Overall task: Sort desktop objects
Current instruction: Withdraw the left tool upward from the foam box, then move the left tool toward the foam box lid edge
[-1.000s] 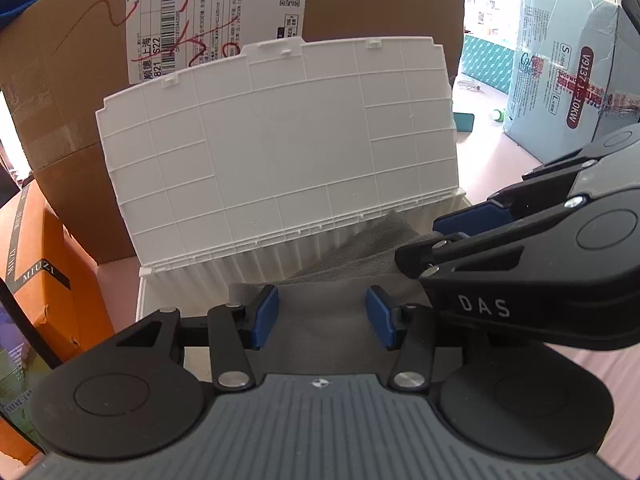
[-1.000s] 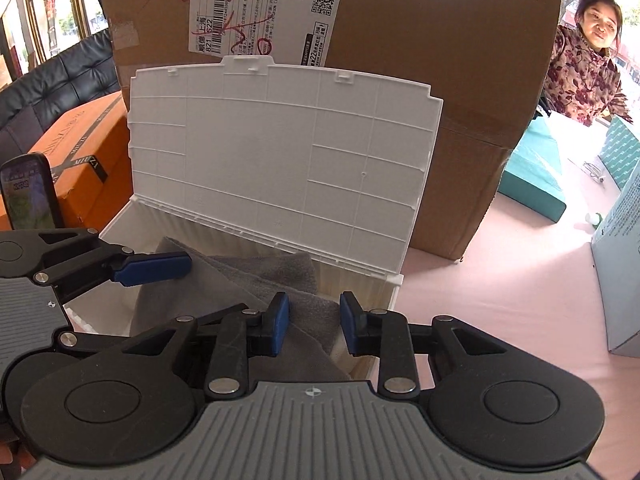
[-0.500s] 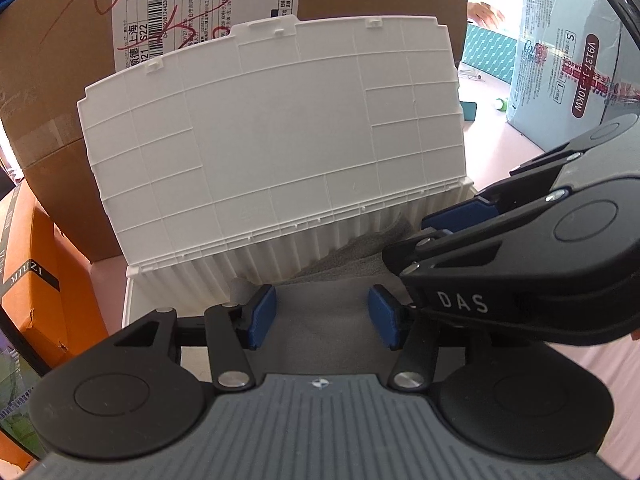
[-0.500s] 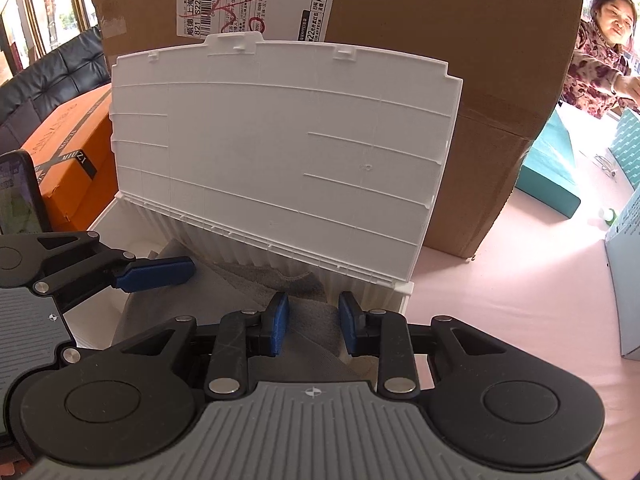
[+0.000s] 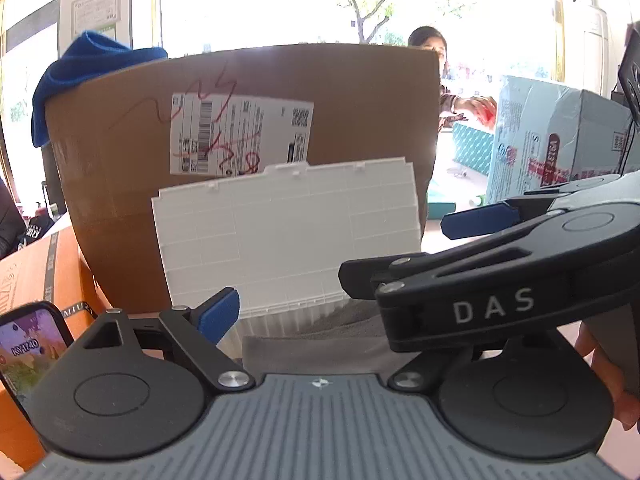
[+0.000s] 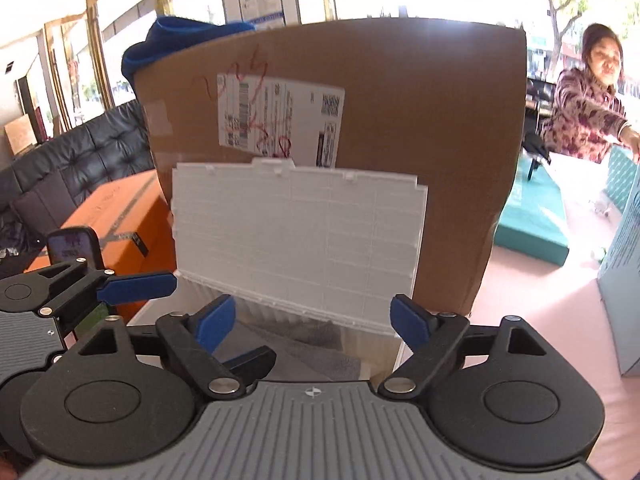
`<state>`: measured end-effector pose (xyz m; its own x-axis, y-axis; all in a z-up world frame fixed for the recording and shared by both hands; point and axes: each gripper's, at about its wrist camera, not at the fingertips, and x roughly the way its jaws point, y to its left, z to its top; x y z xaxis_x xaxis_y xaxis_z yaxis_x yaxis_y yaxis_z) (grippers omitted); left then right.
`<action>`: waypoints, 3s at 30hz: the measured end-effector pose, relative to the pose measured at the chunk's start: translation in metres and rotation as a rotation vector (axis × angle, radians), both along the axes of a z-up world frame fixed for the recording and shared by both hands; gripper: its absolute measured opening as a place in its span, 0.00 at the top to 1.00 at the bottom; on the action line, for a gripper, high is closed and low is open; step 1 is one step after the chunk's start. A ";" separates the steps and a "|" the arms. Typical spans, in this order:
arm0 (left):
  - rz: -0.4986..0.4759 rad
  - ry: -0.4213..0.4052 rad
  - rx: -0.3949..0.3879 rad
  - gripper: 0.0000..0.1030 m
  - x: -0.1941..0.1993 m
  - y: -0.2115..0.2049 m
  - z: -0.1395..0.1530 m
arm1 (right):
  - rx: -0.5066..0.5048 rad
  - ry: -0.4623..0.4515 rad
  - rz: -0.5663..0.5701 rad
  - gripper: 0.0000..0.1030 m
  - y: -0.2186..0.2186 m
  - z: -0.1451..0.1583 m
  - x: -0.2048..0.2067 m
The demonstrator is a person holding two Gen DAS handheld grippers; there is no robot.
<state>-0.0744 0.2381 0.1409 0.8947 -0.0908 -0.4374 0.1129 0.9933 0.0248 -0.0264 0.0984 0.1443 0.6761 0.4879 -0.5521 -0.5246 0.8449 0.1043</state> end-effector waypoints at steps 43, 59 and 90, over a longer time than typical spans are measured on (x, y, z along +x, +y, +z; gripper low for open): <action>0.276 0.071 -0.029 0.00 -0.012 0.036 -0.051 | 0.188 0.094 -0.143 0.03 -0.064 -0.046 -0.035; 0.246 0.122 -0.087 0.15 -0.005 0.040 -0.062 | 0.085 0.087 -0.105 0.56 -0.045 -0.052 -0.032; 0.197 0.114 -0.082 0.78 -0.032 0.008 -0.047 | 0.029 0.039 -0.219 0.92 -0.091 -0.050 -0.050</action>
<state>-0.1065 0.2465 0.0937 0.8440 0.0414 -0.5347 -0.0858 0.9946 -0.0583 -0.0759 0.0073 0.0947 0.7464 0.3473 -0.5677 -0.3237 0.9348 0.1463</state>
